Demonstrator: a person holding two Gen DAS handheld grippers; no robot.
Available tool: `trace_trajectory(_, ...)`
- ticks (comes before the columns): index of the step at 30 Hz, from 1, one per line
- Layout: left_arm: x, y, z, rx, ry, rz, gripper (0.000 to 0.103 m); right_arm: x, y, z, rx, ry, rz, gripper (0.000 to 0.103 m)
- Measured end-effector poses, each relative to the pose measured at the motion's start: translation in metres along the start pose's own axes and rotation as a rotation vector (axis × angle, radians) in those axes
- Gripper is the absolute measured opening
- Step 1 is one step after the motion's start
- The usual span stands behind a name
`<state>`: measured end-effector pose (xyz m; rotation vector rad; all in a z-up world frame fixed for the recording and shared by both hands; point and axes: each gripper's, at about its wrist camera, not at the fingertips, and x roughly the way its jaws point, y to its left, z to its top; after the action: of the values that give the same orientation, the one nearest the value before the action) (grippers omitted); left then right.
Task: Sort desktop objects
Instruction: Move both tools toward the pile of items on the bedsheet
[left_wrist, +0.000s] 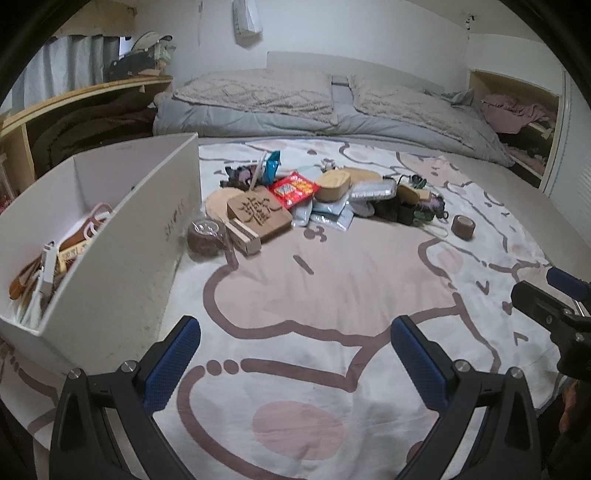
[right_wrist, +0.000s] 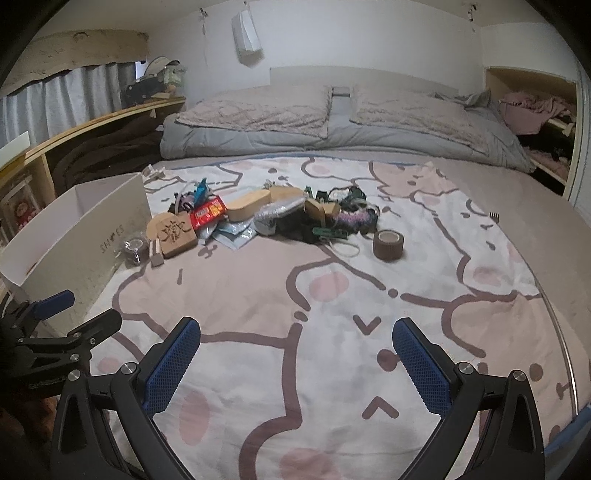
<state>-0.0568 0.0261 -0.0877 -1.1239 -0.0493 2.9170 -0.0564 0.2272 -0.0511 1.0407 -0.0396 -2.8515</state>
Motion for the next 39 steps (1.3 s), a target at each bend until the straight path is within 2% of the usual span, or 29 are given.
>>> trace_trajectory(7, 0.019, -0.005, 0.001, 0.013, 0.048, 0.006, 0.103, 0.019, -0.008, -0.001, 0.018, 0.054, -0.005, 0.103)
trace_trajectory(16, 0.038, -0.010, 0.020, 0.015, 0.080, -0.040, 0.103, 0.046, -0.029, 0.011, 0.053, 0.105, -0.007, 0.103)
trace_trajectory(26, 0.062, -0.013, 0.041, 0.012, 0.102, -0.033, 0.103, 0.077, -0.058, 0.036, 0.050, 0.150, -0.034, 0.103)
trace_trajectory(32, 0.083, -0.008, 0.050, 0.009, 0.116, 0.007, 0.103, 0.093, -0.070, 0.050, 0.016, 0.166, -0.106, 0.103)
trace_trajectory(39, 0.110, 0.004, 0.054, -0.018, 0.183, 0.018, 0.103, 0.119, -0.088, 0.064, 0.029, 0.206, -0.129, 0.103)
